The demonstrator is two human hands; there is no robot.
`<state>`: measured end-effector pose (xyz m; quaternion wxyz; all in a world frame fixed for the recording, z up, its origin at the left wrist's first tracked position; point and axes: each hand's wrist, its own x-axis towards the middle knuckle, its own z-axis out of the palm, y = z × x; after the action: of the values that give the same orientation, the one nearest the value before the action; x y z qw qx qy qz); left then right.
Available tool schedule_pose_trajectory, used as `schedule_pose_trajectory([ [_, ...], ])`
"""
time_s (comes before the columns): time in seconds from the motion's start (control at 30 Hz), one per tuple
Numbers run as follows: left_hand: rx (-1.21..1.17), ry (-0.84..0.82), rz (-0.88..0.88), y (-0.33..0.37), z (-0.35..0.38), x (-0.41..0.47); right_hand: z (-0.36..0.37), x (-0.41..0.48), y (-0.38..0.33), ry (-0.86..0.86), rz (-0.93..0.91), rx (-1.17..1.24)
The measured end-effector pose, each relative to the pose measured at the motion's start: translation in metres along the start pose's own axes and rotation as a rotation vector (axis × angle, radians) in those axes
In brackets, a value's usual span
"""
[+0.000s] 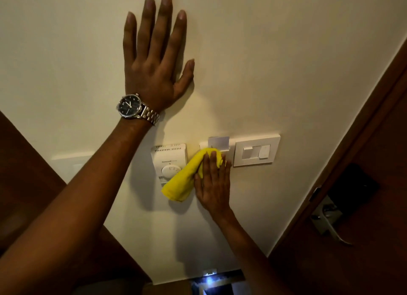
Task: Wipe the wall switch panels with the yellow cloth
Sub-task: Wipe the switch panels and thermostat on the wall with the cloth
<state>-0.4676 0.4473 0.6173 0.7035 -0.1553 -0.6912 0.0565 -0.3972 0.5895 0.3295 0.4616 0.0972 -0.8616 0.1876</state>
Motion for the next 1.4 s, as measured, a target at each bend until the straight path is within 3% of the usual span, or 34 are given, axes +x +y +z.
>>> schedule_pose_trajectory([
  [0.1, -0.016, -0.012, 0.002, -0.001, -0.002, -0.002, -0.003, -0.025, 0.004, 0.000, 0.055, 0.141],
  [0.47, 0.002, -0.012, -0.009, -0.001, -0.003, -0.002, -0.003, -0.036, 0.021, 0.013, 0.084, 0.178],
  [0.73, 0.010, 0.006, -0.010, 0.002, -0.004, -0.005, -0.009, 0.014, 0.033, 0.078, 0.087, 0.218],
  [0.87, -0.014, -0.022, -0.028, 0.003, -0.013, -0.005, -0.025, -0.004, 0.036, -0.032, -0.035, 0.220],
  [1.0, -0.055, -0.087, -0.048, 0.003, -0.013, -0.010, -0.034, 0.018, 0.035, -0.050, 0.128, 0.316],
  [1.2, -0.049, -0.053, 0.009, 0.003, -0.016, -0.001, -0.033, -0.026, 0.040, -0.099, 0.024, 0.194],
  [1.27, -0.034, -0.036, 0.003, 0.004, -0.014, -0.001, -0.034, -0.013, 0.040, -0.188, 0.097, 0.229],
  [1.4, -0.007, -0.018, 0.016, 0.005, -0.011, 0.000, -0.030, 0.012, 0.021, -0.081, 0.086, 0.213],
])
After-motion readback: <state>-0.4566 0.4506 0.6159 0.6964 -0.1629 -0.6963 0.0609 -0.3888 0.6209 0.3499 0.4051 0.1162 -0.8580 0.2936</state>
